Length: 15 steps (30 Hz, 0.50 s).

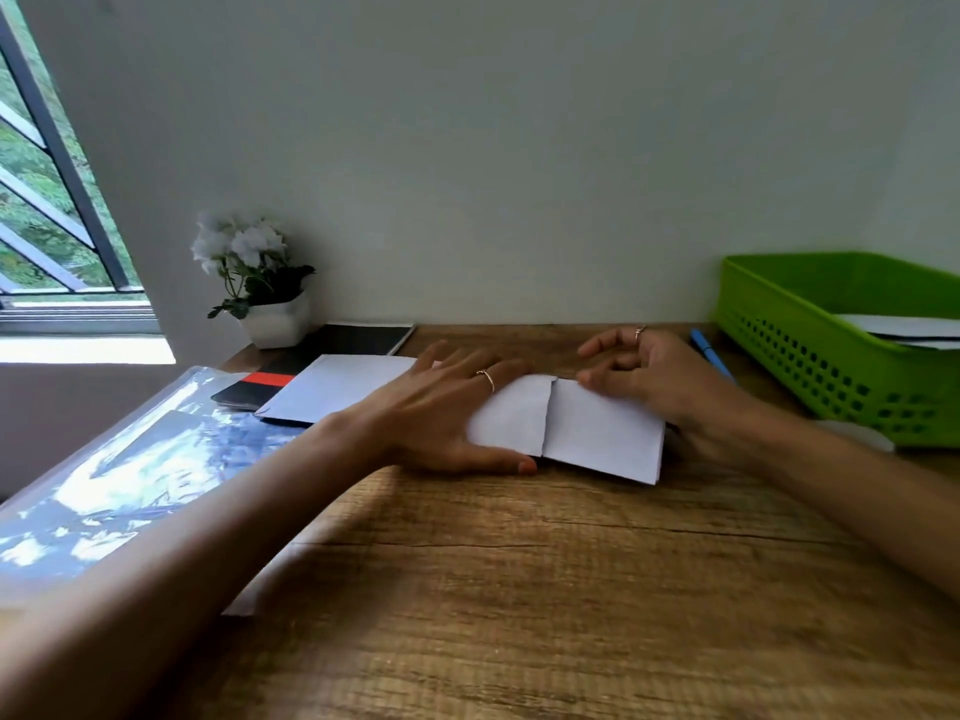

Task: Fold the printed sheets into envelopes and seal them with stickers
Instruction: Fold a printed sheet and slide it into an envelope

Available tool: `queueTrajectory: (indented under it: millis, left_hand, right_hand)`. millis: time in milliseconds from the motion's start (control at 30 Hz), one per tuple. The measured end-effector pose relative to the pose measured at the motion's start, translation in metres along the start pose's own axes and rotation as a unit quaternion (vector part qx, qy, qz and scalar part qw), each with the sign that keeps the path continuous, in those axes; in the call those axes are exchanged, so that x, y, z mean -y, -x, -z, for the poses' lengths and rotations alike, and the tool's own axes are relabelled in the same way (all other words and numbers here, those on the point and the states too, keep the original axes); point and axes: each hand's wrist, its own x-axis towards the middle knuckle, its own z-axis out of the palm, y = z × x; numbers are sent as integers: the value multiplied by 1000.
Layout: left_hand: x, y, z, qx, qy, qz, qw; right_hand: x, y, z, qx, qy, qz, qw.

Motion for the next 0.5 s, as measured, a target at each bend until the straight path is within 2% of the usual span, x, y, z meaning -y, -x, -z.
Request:
queueTrajectory:
  millis: [67, 133, 267, 367, 500]
  left_hand:
    - [-1, -1, -1, -22, -25, -9, 999]
    - [0, -1, -2, -47, -48, -9, 998]
    - [4, 0, -6, -79, -66, 24, 994]
    - [5, 1, -10, -102, -63, 49, 991]
    - [5, 0, -12, -122, -71, 51, 989]
  right_hand:
    - [1, -1, -1, -31, 8, -12, 999]
    - [4, -4, 2, -49, 67, -34, 996]
    - [17, -2, 12, -29, 193, -86, 977]
    - [25, 2, 14, 9, 150, -151, 977]
    - [30, 4, 14, 19, 133, -122, 983]
